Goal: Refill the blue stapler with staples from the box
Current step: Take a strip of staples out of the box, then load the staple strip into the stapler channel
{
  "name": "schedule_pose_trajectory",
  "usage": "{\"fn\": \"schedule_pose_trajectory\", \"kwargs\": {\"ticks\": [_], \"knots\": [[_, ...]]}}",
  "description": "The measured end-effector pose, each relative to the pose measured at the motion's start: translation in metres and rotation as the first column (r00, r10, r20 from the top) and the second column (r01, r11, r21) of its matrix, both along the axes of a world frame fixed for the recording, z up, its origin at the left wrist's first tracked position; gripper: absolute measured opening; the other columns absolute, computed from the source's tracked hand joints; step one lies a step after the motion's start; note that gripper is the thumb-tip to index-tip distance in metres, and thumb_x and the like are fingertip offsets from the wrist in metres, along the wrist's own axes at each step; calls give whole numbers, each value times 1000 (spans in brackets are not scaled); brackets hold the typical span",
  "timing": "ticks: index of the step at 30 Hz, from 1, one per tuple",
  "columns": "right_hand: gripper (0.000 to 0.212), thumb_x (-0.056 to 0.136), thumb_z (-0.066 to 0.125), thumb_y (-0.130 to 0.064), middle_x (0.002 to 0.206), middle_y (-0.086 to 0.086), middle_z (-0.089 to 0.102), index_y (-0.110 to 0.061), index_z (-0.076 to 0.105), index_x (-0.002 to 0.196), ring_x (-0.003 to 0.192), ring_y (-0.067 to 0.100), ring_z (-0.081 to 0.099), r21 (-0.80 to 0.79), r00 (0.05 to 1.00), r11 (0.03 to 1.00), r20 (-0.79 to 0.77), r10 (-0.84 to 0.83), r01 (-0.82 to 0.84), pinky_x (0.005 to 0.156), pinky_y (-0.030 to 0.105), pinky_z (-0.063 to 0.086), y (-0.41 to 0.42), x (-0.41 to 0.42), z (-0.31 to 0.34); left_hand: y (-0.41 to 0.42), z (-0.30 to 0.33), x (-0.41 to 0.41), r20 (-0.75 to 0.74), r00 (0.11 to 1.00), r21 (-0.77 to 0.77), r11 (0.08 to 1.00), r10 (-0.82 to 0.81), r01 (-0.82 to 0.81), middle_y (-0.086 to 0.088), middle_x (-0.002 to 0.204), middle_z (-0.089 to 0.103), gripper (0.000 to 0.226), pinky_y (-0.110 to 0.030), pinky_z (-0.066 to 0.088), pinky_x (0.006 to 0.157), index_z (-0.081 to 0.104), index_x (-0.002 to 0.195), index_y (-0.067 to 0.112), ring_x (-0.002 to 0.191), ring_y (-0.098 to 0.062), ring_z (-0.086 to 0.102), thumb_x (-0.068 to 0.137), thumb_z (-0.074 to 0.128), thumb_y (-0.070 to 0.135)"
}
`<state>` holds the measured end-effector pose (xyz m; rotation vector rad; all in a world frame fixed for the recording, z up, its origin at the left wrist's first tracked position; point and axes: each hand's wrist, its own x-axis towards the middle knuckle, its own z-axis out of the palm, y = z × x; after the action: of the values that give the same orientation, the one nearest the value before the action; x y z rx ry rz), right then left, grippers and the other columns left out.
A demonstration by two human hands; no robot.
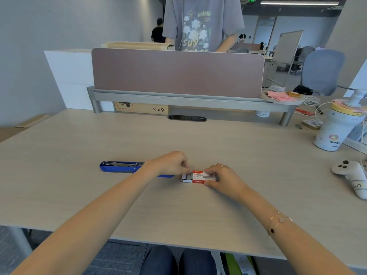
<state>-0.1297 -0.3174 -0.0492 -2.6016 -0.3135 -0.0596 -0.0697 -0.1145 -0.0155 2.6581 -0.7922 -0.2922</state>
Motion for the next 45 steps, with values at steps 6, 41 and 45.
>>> {"fn": "schedule_pose_trajectory", "kwargs": {"ticks": [6,41,45], "knots": [[40,79,69,-27,115,6,62,-17,60,117,105,23,55,0,1000,1000,1,-1,1,95,33,42,0,1,-1,-2,3,0,-61,998,-46,999,24,-27,-9,100,67,28,-39,49,87,70,88,4,96,-23,60,89,59,30],[17,79,67,-29,98,-3,71,-17,70,91,108,17,49,107,932,993,355,-75,39,81,21,20,80,13,0,56,-8,-3,-134,963,-451,850,235,-270,5,84,68,18,-17,41,69,70,80,13,78,-3,59,85,66,30],[18,79,67,-27,100,-2,70,-16,70,93,109,18,49,107,936,994,349,-47,11,83,23,22,87,20,4,69,-9,-2,-50,979,-483,854,196,-195,8,85,68,5,-17,46,71,70,84,23,79,-5,60,83,70,28]]}}
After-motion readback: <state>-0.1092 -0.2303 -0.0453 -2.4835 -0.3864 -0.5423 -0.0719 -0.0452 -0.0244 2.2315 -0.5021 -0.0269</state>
